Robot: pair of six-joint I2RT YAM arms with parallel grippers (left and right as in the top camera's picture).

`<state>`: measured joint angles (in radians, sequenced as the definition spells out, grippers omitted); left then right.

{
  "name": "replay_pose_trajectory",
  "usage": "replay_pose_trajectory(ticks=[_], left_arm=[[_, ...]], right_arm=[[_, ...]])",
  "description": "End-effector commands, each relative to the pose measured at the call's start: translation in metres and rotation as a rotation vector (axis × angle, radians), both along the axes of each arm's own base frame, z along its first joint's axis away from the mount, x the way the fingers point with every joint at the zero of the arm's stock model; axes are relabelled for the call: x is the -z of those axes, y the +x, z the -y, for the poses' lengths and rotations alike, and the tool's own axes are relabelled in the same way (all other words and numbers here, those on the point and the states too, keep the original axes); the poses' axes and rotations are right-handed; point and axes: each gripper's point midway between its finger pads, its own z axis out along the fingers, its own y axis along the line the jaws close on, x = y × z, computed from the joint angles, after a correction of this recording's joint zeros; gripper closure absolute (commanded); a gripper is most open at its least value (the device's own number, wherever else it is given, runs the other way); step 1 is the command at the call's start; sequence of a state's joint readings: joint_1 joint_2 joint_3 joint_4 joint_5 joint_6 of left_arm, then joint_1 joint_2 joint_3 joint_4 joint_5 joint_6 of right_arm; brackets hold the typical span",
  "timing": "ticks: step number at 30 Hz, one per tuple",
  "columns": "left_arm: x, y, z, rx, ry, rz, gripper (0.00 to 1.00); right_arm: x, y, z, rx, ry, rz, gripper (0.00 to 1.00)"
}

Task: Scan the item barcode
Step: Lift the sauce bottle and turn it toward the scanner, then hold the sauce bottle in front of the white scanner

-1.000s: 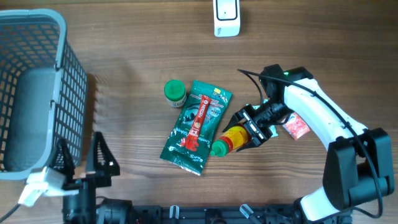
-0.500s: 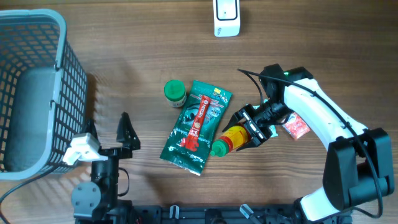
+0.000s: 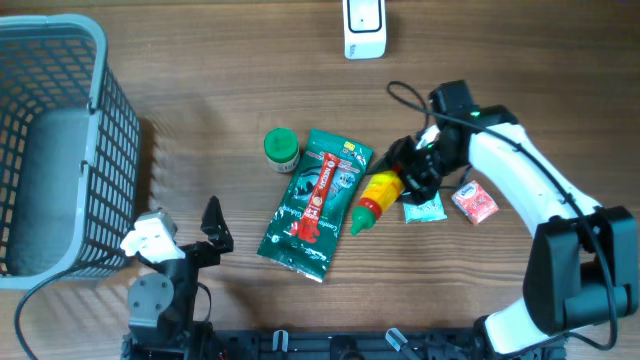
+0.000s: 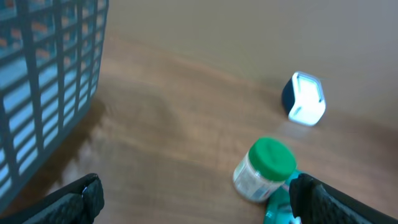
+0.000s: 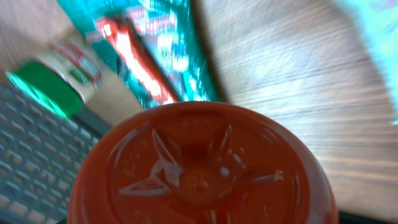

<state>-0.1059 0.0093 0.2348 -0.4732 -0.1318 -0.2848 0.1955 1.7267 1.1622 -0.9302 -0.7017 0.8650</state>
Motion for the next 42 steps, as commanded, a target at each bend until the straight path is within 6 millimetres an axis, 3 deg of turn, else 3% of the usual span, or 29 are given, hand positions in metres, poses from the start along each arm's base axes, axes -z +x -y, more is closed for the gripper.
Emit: replay_pose_trajectory(ticks=[1,6,7,12,18,20,23,28,32,37,42], left_arm=[[0.028,-0.008,0.002,0.018,0.025,-0.113,0.0],[0.082,-0.036,-0.001,0.019,0.051,-0.361,0.0],[0.087,-0.04,-0.002,0.019,0.053,-0.39,0.0],[0.086,-0.04,-0.002,0.019,0.053,-0.385,0.0],[0.086,-0.04,-0.002,0.019,0.053,-0.385,0.0],[0.086,-0.04,-0.002,0.019,0.053,-0.385,0.0],[0.086,-0.04,-0.002,0.019,0.053,-0.385,0.0],[0.086,-0.04,-0.002,0.019,0.053,-0.385,0.0],[0.086,-0.04,-0.002,0.019,0.053,-0.385,0.0],[0.086,-0.04,-0.002,0.019,0.053,-0.385,0.0],[0.086,-0.04,-0.002,0.019,0.053,-0.385,0.0]], right_arm=[[-0.023,0.036,0.033,0.123,-0.128,0.134,0.96],[-0.069,0.078,0.09,0.539,-0.409,0.363,0.95],[-0.076,0.085,0.096,0.592,-0.441,0.404,0.9],[-0.079,0.112,0.095,0.759,-0.387,0.435,0.95],[-0.083,0.174,0.084,0.792,-0.29,0.611,0.91],[-0.083,0.2,0.076,0.72,-0.279,0.736,0.91],[-0.09,0.239,0.048,0.569,-0.172,0.955,0.89],[-0.091,0.292,0.037,0.62,-0.045,1.223,0.82],[-0.071,0.329,0.026,0.654,0.013,1.227,0.82],[-0.083,0.375,0.007,0.66,0.068,1.299,0.81],[-0.074,0.395,0.002,0.716,0.132,1.268,0.8]])
